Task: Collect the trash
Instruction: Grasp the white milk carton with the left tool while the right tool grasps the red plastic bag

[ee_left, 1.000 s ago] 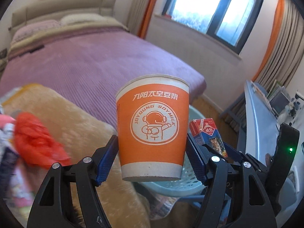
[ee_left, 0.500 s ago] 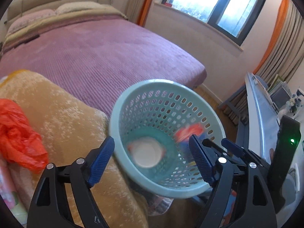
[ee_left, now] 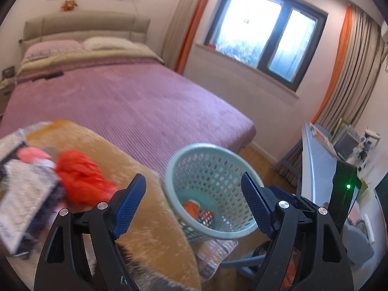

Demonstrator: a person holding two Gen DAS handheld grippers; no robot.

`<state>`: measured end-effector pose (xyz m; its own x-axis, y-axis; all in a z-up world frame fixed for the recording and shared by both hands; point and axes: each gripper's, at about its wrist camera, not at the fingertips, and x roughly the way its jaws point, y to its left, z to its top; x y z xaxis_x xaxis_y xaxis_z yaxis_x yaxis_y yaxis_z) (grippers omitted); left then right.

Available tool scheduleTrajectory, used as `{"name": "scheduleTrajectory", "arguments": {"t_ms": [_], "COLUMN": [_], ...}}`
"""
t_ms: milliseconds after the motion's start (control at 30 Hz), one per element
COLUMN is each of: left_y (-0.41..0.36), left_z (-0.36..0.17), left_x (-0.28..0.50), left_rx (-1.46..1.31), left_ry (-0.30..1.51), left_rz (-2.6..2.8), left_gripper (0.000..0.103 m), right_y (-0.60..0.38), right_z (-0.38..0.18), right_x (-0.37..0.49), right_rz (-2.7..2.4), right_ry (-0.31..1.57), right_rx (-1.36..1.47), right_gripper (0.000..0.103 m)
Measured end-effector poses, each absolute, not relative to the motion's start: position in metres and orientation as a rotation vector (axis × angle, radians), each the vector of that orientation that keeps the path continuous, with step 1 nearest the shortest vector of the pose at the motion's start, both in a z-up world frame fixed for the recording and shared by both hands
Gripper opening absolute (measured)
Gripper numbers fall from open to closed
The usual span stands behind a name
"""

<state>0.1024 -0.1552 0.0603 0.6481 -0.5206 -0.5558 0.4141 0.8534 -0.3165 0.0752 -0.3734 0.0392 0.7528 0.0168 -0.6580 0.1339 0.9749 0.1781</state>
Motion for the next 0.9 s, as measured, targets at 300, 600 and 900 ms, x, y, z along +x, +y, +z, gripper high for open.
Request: {"name": "scheduleTrajectory", "arguments": {"t_ms": [300, 600, 900], "left_y": [-0.061, 0.03, 0.022], "left_z": [0.09, 0.065, 0.038], "left_x": [0.077, 0.079, 0.095], "left_rx": [-0.158, -0.184, -0.095], "left_ry": [0.597, 0.667, 0.75], "left_rz": [-0.332, -0.203, -0.266], "left_gripper": [0.085, 0.089, 0.089], "right_y": [-0.289, -0.209, -0.188], "right_z": [0.078, 0.082, 0.044], "right_x": [0.068, 0.088, 0.138], "right_rz": [0.106, 0.28, 0.305], "right_ry": [0.631, 0.577, 0.637], "right_rx": [0.117, 0.001, -0.067], "right_gripper": [0.065, 0.065, 0.065]}}
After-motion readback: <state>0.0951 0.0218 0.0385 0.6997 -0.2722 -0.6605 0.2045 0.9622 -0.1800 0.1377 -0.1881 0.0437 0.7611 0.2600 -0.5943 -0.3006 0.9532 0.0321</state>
